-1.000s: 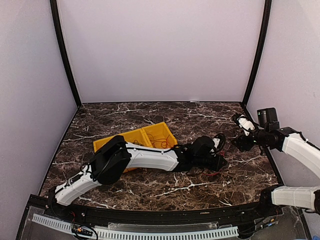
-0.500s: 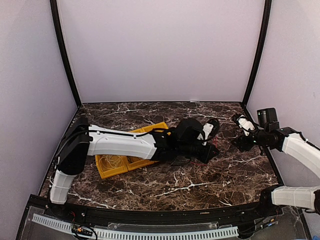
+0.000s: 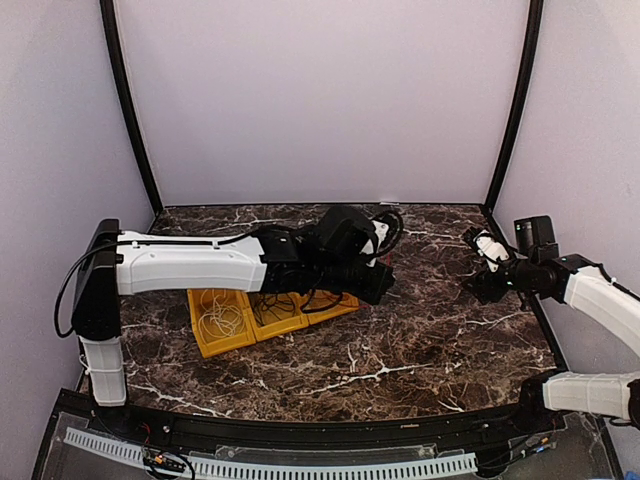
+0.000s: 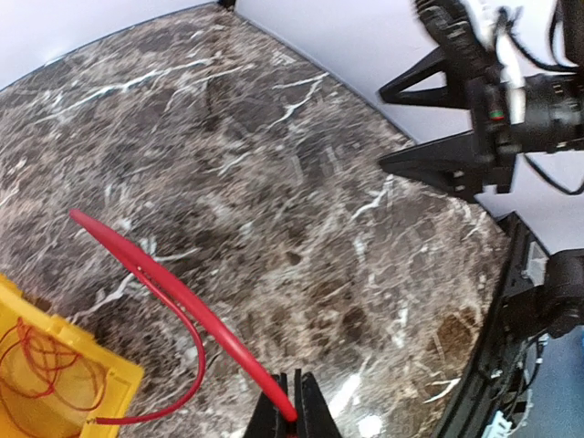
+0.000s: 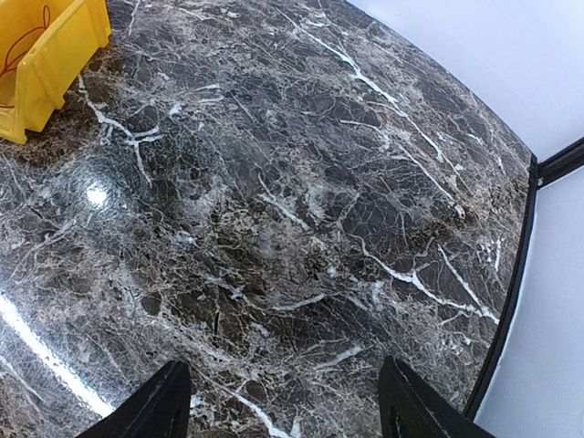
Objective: Untangle the cables
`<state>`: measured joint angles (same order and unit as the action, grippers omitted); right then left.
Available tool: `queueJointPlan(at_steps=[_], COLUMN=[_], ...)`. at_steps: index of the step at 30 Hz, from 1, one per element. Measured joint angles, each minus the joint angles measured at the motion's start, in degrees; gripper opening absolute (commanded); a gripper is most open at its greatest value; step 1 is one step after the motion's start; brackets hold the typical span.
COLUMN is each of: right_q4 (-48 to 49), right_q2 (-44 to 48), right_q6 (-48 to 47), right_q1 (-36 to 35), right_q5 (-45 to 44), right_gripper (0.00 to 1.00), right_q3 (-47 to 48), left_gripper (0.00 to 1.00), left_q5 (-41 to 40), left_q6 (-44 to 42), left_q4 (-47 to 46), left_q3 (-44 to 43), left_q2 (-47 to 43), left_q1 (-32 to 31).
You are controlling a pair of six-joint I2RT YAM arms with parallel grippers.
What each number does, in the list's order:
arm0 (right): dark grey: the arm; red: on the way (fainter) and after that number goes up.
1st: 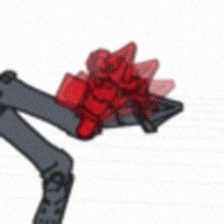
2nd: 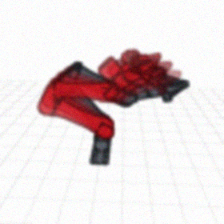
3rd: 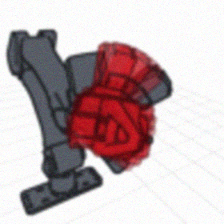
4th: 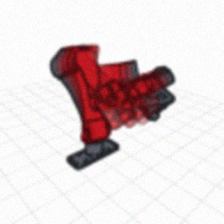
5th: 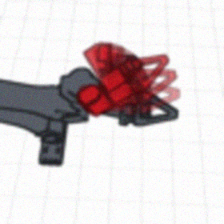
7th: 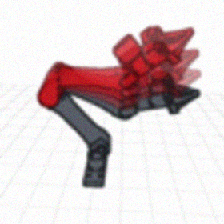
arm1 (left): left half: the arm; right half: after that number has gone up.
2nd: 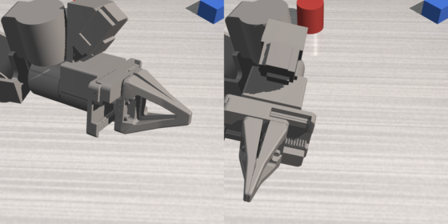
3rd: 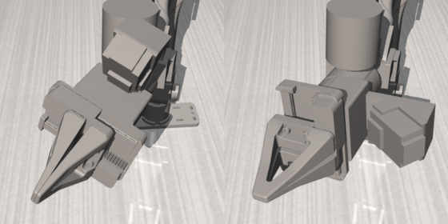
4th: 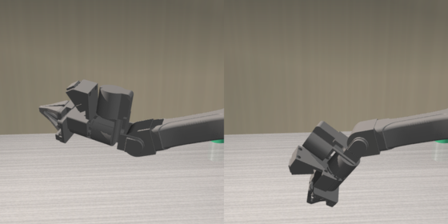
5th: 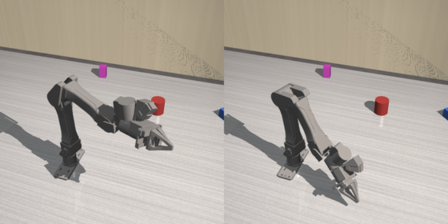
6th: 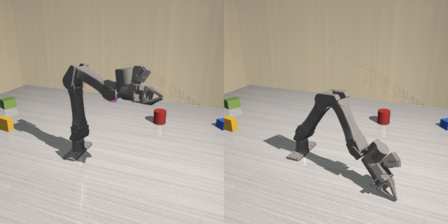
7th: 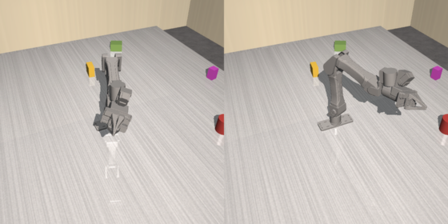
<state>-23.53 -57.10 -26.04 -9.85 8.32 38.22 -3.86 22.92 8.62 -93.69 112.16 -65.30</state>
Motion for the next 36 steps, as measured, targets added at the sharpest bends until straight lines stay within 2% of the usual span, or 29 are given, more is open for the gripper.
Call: queueJointPlan(at_steps=[9, 14, 30, 36], right_q4=[-0.02, -0.02, -0.02, -0.04], right_q2=[-0.02, -0.02, -0.44, -0.52], right_q6=[-0.24, -0.28, -0.55, -0.7], right_q1=[0.0, 0.0, 0.0, 0.0], right_q5=[0.79, 0.96, 1.16, 1.2], right_gripper=[0.72, 0.72, 0.72, 0.72], right_q3=[-0.11, -0.13, -0.22, -0.22], left_gripper=[0.0, 0.0, 0.0, 0.0], left_q5=[-2.93, -3.26, 0.07, 0.17], left_q6=[-0.09, -1.2, -6.16, -8.52], left_q4=[11.89, 15.19, 20.98, 21.18], left_q3=[0.81, 0.79, -9.09, -9.53], left_q2=[-2.38, -2.73, 7.63, 9.2], left_q1=[7.85, 11.43, 14.58, 15.54])
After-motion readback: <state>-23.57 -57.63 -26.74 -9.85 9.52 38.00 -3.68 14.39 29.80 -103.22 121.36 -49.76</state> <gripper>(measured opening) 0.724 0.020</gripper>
